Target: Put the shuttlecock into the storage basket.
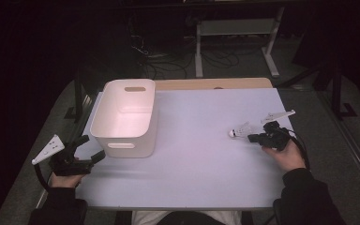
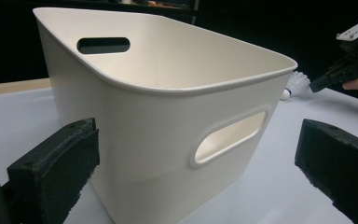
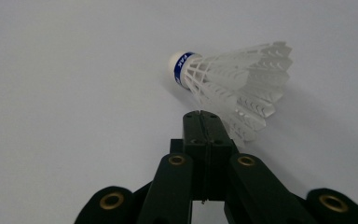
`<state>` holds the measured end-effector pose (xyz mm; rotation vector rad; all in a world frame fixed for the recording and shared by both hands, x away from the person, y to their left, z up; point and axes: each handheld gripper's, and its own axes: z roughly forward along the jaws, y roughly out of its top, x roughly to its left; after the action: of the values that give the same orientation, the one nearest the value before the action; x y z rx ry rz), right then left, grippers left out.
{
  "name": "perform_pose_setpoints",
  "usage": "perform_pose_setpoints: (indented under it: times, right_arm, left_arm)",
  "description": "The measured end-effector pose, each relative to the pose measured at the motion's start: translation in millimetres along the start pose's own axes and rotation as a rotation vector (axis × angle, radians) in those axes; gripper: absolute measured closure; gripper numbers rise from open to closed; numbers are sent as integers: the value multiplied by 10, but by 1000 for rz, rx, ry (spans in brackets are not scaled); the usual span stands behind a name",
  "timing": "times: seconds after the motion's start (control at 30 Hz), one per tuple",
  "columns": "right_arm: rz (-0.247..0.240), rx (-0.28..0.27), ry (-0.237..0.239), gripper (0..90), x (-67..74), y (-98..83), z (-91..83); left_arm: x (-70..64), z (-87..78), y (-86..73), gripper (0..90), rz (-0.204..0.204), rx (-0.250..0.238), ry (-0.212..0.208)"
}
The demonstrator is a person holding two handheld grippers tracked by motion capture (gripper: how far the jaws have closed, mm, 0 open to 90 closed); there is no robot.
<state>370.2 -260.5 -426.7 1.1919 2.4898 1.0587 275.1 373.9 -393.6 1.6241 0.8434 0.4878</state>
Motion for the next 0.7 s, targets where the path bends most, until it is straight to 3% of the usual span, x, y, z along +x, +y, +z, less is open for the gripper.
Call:
perform_pose_setpoints:
  times: [0.33,0.7]
  right_arm:
    - [11,30,-13,892,-62,28,93]
    - [42,8,-42,892,-166,90,166]
  left_arm:
    - [-1,2,-1,0,-1,1,-1]
    - [-1,3,-1,0,-1,1,-2]
